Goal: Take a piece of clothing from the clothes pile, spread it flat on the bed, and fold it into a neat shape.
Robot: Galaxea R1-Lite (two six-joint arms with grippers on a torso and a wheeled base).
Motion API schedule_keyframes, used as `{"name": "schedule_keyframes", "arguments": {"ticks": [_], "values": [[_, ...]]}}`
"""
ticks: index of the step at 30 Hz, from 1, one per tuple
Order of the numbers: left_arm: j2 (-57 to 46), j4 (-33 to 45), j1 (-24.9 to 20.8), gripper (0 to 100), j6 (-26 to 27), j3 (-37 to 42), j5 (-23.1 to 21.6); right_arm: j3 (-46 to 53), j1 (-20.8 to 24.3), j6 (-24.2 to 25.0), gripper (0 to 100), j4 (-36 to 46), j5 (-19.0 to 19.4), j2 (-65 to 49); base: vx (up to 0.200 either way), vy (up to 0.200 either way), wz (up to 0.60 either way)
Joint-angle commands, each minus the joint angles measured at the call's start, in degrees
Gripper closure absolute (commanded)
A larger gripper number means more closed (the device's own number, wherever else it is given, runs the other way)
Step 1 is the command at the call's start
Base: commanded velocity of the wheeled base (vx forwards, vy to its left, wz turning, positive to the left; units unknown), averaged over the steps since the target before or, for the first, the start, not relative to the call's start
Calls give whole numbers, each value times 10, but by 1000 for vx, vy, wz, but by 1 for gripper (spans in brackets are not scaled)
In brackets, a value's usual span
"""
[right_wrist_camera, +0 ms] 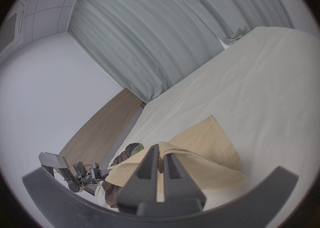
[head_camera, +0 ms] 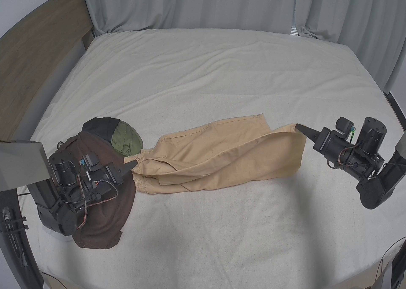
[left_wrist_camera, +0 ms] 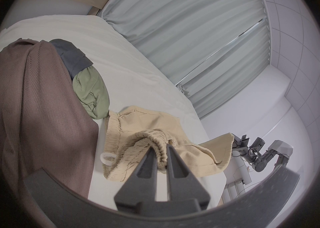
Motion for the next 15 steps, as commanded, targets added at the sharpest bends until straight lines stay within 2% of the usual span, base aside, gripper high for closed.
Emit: {"name": "schedule_keyframes", "arguments": {"ticks": [1,7,15], "values": [[1,-1,1,100,-6,-8,2,-43,-7,0,100,20,2,19,0,0,0],[4,-1,1,100,-16,-18,22,-87,-9,0,100,58,3,28,0,0,0],[4,-1,3,100,-17,-22,22,-133,-8,0,100,97,3,34,0,0,0]]}}
